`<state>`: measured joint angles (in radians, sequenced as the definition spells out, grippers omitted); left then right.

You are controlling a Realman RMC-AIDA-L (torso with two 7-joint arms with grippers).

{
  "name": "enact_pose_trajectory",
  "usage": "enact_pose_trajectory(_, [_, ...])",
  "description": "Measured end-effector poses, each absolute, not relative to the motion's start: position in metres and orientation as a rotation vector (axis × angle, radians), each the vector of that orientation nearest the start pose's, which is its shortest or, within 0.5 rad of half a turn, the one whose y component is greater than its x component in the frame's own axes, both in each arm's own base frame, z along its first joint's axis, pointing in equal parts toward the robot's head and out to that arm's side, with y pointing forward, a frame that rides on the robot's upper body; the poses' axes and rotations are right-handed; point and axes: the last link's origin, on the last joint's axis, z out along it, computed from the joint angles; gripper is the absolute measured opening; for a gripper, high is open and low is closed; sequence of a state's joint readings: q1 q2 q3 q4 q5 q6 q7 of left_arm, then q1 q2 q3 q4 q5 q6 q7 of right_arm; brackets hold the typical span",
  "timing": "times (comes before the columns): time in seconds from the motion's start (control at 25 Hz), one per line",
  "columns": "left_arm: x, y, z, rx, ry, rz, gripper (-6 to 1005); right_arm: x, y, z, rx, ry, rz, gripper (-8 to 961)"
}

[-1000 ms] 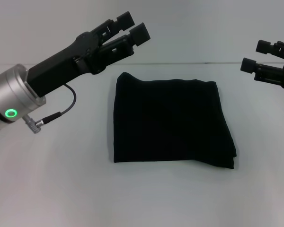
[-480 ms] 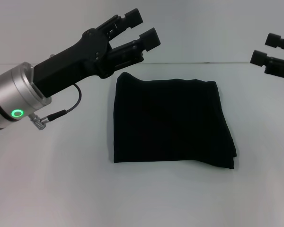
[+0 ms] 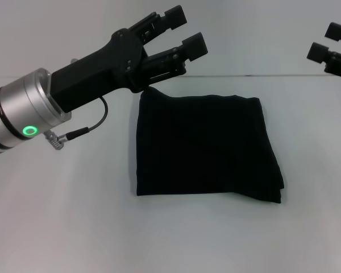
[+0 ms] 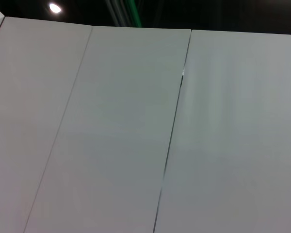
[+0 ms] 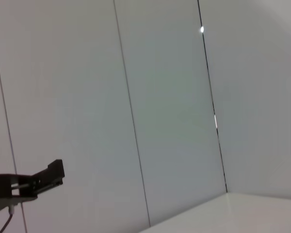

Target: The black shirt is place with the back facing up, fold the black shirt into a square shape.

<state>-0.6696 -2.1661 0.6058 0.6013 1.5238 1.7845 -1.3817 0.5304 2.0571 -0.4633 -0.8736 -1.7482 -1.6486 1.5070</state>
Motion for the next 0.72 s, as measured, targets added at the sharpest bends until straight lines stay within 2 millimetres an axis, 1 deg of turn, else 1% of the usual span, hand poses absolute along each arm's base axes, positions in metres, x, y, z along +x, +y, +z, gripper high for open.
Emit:
enact_pose_trajectory(0.12, [-0.1524,0.3472,0.0232,-2.476,-0.36,-1.612,950,0.2347,0.3552,0.1069,-2.339,0.458,1.062,895])
enact_pose_trajectory(0.28, [-0.1545,0.3464,0.0228,-2.469,-0.359,-1.606,950,0.2339,0.3547,0.1056,-2.349,0.451,1.06,894])
enact_pose_trajectory(0.48, [-0.158,0.343,0.0213,-2.463,-0.367,-1.61,950,0.2379,0.3518,0.1045,-2.349,0.464,1.051,894])
enact_pose_trajectory(0.72, [-0.1565,0.341,0.0179,-2.482,-0.362,-1.612,950,0.2434,0.3482,0.1033,-2.344,0.479,1.044,894])
